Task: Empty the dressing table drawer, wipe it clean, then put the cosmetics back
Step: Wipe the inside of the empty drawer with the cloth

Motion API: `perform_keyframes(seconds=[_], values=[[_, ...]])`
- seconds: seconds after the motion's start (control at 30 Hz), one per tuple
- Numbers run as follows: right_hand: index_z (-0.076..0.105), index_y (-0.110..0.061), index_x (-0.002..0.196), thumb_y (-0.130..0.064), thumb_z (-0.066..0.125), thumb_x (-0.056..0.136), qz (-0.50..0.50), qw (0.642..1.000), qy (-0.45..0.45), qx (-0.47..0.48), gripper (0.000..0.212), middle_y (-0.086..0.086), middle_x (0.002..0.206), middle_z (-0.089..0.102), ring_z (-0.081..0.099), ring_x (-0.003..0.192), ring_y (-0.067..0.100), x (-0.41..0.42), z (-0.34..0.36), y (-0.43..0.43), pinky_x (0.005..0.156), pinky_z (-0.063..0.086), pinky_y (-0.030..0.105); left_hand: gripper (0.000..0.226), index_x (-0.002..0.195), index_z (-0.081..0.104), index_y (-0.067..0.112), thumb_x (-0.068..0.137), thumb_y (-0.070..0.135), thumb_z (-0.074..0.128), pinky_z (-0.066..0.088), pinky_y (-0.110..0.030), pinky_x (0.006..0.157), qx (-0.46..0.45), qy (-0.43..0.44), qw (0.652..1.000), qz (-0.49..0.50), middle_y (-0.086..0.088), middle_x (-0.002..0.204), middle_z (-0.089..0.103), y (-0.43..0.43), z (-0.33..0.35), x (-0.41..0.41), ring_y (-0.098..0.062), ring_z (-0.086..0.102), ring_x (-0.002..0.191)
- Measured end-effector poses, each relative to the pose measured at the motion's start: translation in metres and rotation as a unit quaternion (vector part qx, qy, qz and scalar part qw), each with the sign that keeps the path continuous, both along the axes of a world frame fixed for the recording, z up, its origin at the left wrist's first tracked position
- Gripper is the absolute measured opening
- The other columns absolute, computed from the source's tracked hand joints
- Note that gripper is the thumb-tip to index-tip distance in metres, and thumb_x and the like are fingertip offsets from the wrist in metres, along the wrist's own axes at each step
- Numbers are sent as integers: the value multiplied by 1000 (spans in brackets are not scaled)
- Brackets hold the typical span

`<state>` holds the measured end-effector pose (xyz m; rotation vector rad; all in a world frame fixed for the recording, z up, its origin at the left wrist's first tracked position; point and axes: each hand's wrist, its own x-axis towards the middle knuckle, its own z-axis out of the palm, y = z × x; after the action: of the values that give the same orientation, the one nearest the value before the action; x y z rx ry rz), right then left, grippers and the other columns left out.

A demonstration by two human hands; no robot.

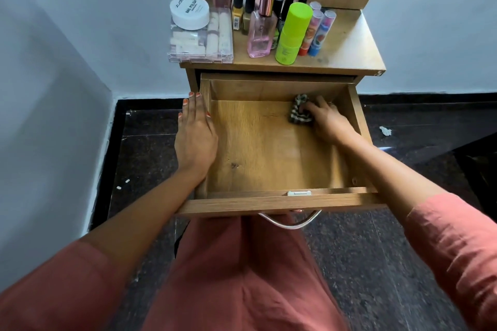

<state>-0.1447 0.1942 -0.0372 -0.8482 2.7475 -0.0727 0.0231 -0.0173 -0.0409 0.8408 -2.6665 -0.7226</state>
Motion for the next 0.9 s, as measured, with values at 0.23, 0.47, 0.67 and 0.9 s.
perform_keyframes(seconds=[0.23, 0.47, 0.67, 0.9], values=[[40, -13, 135, -4, 50, 88, 28, 998, -52, -1, 49, 22, 145, 24, 39, 124, 46, 8, 10, 8, 107, 36, 47, 47, 145, 16, 6, 99, 16, 23, 9, -31, 118, -3, -1, 1000, -1, -10, 155, 14, -2, 1, 0, -20, 9, 145], [25, -17, 135, -34, 63, 83, 98, 970, -8, 225, 67, 12, 140, 32, 60, 105, 35, 49, 25, 45, 78, 51, 41, 48, 145, 16, 6, 99, 16, 24, 10, -32, 118, -3, -1, 1000, -1, -10, 155, 14, -2, 0, -1, -21, 10, 145], [22, -9, 134, -30, 63, 84, 64, 977, -55, 193, 69, 19, 137, 32, 55, 110, 40, 60, 15, 49, 87, 50, 48, 47, 145, 17, 6, 100, 17, 24, 15, -36, 119, 2, -3, 1000, -1, -10, 155, 14, -1, 1, 1, -22, 10, 145], [33, -7, 129, -17, 66, 82, 12, 989, -133, 59, 58, 16, 142, 31, 52, 115, 38, 67, 20, 43, 93, 45, 42, 47, 145, 17, 5, 99, 16, 24, 13, -35, 119, -1, -1, 1000, 0, -11, 155, 15, -2, 0, -1, -22, 11, 145]])
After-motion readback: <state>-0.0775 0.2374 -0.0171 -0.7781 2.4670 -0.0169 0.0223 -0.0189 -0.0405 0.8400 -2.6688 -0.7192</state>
